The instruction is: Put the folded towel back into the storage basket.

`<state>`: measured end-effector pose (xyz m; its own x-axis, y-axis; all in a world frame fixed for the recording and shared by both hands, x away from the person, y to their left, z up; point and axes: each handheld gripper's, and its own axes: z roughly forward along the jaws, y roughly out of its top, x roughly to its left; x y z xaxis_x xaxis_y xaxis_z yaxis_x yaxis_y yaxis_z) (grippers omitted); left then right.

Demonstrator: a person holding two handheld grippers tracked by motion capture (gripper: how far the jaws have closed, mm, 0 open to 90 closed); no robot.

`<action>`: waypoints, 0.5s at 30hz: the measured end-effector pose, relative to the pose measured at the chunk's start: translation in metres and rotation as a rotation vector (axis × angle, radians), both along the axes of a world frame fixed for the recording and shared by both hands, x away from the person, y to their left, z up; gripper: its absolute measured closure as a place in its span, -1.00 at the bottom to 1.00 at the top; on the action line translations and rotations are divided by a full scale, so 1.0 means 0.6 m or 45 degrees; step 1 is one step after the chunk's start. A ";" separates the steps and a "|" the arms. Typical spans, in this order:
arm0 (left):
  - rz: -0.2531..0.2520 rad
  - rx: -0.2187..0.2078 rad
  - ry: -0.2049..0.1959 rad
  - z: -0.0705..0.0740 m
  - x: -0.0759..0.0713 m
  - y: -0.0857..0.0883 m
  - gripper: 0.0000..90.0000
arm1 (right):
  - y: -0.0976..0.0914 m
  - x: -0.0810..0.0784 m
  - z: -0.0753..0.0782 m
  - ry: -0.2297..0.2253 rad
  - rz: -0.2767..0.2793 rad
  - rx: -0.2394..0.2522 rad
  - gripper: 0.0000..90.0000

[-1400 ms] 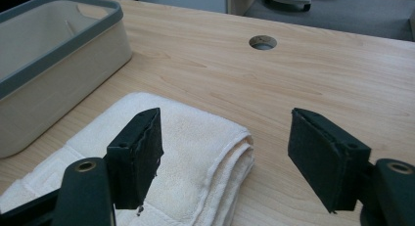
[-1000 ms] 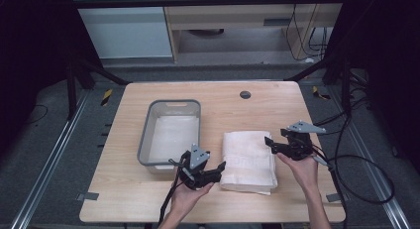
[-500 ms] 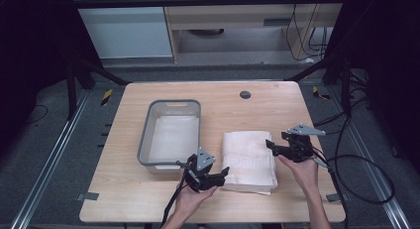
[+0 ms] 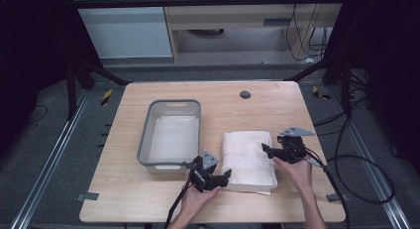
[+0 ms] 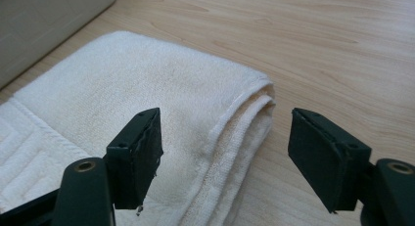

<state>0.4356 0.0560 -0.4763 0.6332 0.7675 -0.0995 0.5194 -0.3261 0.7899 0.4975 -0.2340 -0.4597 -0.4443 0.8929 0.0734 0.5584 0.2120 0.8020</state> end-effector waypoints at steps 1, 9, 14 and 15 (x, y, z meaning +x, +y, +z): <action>-0.003 -0.001 0.006 -0.001 0.001 -0.001 -0.28 | 0.002 0.001 -0.002 0.003 -0.003 -0.005 -0.36; -0.014 -0.001 0.034 -0.012 0.007 -0.011 -0.34 | 0.009 0.006 -0.014 0.022 -0.006 -0.030 -0.35; -0.022 0.018 0.041 -0.019 0.008 -0.020 -0.36 | 0.014 0.009 -0.024 0.057 0.003 -0.036 -0.34; -0.022 0.018 0.041 -0.019 0.008 -0.020 -0.35 | 0.014 0.009 -0.024 0.057 0.003 -0.036 -0.34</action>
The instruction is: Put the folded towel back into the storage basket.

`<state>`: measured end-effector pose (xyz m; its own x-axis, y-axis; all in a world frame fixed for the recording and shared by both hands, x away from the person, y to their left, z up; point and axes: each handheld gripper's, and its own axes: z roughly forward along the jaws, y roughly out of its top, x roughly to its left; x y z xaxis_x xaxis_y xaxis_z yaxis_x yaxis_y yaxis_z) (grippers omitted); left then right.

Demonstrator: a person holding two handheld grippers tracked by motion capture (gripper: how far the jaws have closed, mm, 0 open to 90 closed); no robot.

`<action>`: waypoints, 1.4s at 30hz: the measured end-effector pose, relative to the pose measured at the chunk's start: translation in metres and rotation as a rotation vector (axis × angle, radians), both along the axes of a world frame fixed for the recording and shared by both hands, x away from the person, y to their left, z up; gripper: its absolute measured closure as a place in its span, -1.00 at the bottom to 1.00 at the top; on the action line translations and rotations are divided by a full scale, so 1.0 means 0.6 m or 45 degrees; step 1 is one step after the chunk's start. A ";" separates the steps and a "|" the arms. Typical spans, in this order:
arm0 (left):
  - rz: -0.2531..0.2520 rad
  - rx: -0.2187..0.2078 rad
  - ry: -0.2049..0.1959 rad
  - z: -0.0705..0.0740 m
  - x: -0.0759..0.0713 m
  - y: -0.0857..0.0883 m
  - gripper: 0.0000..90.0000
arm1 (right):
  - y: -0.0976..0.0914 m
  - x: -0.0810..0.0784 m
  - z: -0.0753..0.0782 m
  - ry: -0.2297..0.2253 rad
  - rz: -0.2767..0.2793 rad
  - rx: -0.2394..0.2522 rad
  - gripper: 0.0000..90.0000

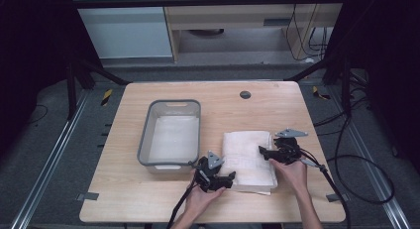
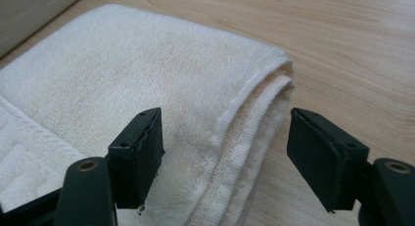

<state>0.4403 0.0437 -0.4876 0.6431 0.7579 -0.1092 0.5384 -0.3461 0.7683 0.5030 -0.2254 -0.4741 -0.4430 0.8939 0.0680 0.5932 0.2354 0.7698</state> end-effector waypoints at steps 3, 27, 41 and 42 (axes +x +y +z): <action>-0.004 0.010 0.003 -0.002 0.001 -0.003 -0.35 | 0.000 0.001 -0.006 0.008 -0.006 0.013 -0.33; -0.023 -0.060 0.159 -0.014 0.012 -0.006 -0.08 | -0.002 0.012 -0.033 0.133 -0.020 0.117 -0.20; -0.043 -0.077 0.214 -0.010 0.016 -0.007 0.24 | -0.007 0.014 -0.038 0.211 0.013 0.242 0.21; -0.043 -0.077 0.214 -0.010 0.016 -0.007 0.26 | -0.007 0.014 -0.038 0.211 0.013 0.242 0.21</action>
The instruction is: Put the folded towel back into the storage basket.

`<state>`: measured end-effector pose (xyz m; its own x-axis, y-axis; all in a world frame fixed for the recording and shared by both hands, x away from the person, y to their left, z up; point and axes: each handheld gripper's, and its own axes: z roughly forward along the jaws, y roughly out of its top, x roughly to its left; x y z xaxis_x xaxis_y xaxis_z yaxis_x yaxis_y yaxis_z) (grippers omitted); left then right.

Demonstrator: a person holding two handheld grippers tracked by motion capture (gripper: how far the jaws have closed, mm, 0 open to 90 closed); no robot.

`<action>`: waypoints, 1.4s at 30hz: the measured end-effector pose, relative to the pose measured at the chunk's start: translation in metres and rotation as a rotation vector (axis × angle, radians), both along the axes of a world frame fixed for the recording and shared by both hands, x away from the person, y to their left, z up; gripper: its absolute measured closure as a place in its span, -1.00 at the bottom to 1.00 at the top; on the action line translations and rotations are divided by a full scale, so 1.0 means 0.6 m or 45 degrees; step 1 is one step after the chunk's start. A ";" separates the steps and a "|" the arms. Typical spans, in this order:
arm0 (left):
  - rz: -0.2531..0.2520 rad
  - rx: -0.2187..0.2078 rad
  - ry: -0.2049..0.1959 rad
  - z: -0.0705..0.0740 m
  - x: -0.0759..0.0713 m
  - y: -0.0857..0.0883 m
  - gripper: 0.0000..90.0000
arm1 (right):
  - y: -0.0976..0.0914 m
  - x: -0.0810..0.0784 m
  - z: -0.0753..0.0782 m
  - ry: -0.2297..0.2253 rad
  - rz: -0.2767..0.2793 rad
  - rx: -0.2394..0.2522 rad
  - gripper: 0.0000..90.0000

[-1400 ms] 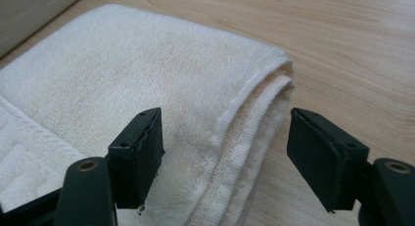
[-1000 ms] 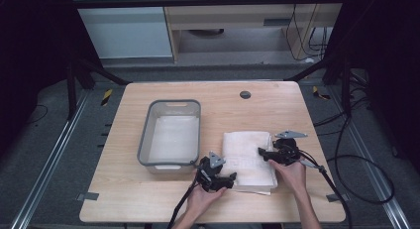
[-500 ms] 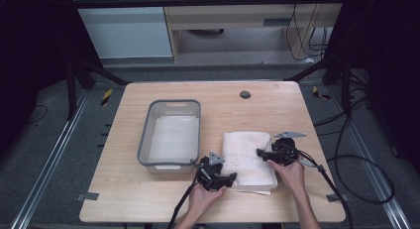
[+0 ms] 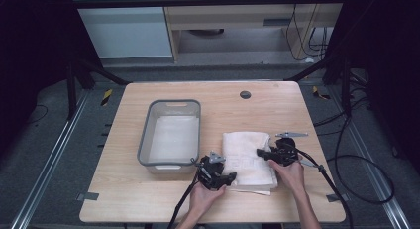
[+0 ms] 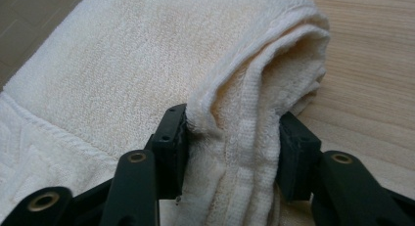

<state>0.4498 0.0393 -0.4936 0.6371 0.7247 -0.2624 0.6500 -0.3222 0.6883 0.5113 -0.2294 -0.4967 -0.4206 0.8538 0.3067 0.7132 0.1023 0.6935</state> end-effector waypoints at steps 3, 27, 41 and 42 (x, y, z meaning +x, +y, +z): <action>0.005 -0.004 -0.001 0.001 -0.001 0.000 0.32 | 0.000 -0.001 0.001 -0.007 0.006 0.007 0.32; -0.005 -0.155 -0.074 0.033 -0.021 0.019 0.49 | -0.014 -0.028 0.055 -0.098 -0.001 0.084 0.53; -0.036 -0.181 -0.165 0.082 -0.039 0.029 0.49 | -0.012 -0.054 0.112 -0.218 0.012 0.094 0.53; -0.038 -0.185 -0.169 0.085 -0.040 0.031 0.49 | -0.012 -0.056 0.116 -0.225 0.012 0.097 0.54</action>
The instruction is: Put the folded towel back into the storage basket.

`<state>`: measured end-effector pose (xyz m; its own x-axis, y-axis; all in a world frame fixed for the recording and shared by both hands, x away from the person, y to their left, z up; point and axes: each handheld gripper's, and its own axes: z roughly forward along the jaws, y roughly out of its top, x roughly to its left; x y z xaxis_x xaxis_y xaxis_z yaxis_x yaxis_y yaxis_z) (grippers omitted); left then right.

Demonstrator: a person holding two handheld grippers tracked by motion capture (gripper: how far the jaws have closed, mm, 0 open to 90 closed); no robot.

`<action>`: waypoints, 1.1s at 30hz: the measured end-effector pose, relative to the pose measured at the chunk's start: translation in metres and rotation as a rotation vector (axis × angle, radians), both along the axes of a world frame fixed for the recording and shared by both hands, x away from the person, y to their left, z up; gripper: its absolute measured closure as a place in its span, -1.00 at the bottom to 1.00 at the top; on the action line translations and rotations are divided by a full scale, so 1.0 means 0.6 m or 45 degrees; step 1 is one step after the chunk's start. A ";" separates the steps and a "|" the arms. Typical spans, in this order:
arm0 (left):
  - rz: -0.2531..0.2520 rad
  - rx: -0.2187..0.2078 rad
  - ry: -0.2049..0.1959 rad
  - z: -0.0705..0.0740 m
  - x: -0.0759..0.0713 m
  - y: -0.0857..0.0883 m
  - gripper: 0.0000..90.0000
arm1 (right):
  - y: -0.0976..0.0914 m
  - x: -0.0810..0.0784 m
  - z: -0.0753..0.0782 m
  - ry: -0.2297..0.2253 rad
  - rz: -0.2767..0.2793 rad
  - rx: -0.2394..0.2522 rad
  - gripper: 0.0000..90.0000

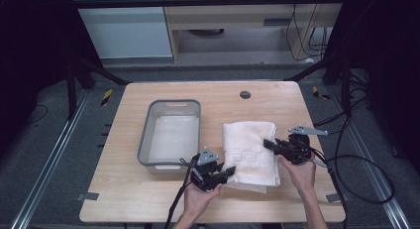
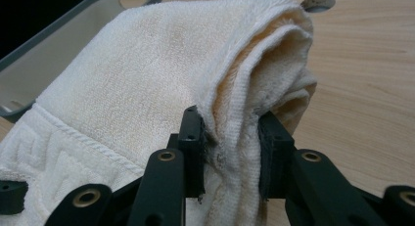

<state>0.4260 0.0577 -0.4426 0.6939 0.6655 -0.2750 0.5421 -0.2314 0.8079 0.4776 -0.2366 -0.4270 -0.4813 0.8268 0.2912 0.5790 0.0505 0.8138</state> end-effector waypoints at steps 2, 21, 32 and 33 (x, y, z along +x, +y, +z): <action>-0.002 -0.005 -0.008 0.005 -0.001 0.002 0.49 | 0.000 -0.002 0.006 -0.016 0.002 0.010 0.54; 0.004 0.017 -0.123 0.077 -0.010 0.025 0.49 | 0.020 -0.010 0.066 -0.141 0.004 0.060 0.54; 0.028 0.013 -0.159 0.094 -0.011 0.053 0.49 | 0.050 -0.006 0.092 -0.183 0.020 0.041 0.54; 0.029 0.013 -0.164 0.095 -0.011 0.056 0.49 | 0.052 -0.006 0.093 -0.187 0.022 0.039 0.54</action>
<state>0.4194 0.0914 -0.3854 0.7077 0.6838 -0.1780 0.4393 -0.2286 0.8687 0.4743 -0.2053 -0.3712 -0.5345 0.8099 0.2414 0.4527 0.0332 0.8910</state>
